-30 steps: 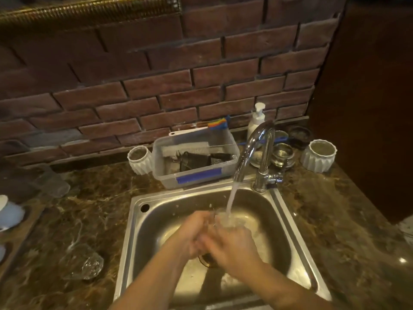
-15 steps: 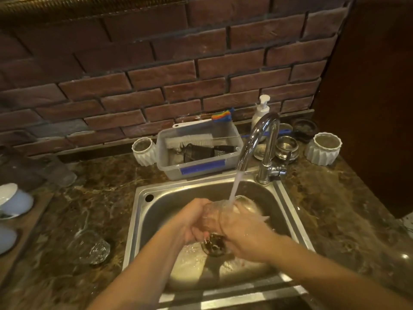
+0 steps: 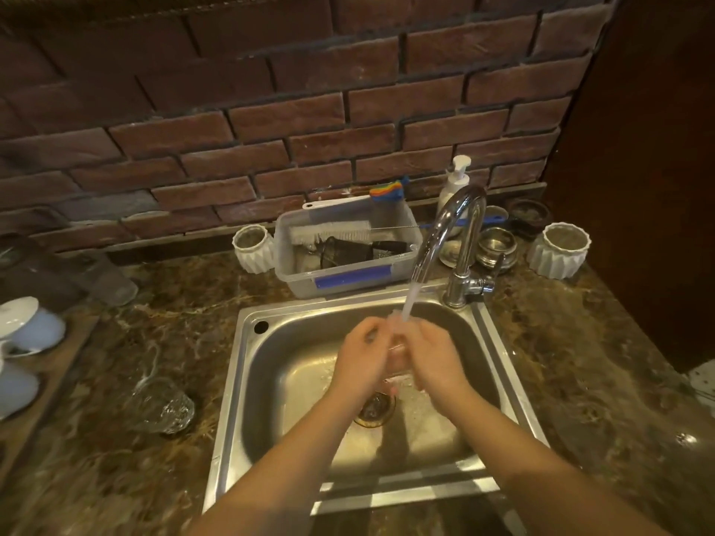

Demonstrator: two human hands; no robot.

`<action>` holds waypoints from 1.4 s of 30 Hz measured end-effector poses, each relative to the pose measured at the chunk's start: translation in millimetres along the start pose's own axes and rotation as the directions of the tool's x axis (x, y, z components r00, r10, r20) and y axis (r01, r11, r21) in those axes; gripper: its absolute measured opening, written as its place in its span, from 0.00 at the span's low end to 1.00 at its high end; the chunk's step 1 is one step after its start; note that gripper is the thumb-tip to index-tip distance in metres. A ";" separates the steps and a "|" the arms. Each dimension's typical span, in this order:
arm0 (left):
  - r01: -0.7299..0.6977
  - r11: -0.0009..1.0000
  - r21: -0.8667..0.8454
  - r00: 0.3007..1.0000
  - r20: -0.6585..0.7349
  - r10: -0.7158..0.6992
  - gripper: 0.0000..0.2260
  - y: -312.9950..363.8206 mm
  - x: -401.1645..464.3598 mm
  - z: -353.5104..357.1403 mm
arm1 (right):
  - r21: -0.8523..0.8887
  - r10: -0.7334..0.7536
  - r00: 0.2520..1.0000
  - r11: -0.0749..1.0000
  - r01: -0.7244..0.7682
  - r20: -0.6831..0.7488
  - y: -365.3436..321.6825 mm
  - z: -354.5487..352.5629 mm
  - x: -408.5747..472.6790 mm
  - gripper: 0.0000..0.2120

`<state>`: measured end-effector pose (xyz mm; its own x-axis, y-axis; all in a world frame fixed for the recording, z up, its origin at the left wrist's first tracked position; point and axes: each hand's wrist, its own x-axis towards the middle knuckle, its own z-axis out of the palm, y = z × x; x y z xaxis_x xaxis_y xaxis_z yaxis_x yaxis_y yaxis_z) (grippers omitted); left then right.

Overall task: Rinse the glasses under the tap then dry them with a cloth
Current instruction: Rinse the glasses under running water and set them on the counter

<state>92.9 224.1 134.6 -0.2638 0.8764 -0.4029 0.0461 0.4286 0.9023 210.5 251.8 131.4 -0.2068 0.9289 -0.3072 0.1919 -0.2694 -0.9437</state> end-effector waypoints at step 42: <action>-0.033 0.988 0.148 0.791 -0.600 0.116 0.35 -147.8 -118.4 -206.5 | -0.956 0.203 0.971 0.286 0.062 0.123 112.3 61.7 -82.7 0.15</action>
<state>-81.6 11.6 80.6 -0.7817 0.6116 -0.1217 0.1970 0.4274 0.8824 189.9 129.1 43.2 -0.2802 0.8163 -0.5051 0.9596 0.2232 -0.1715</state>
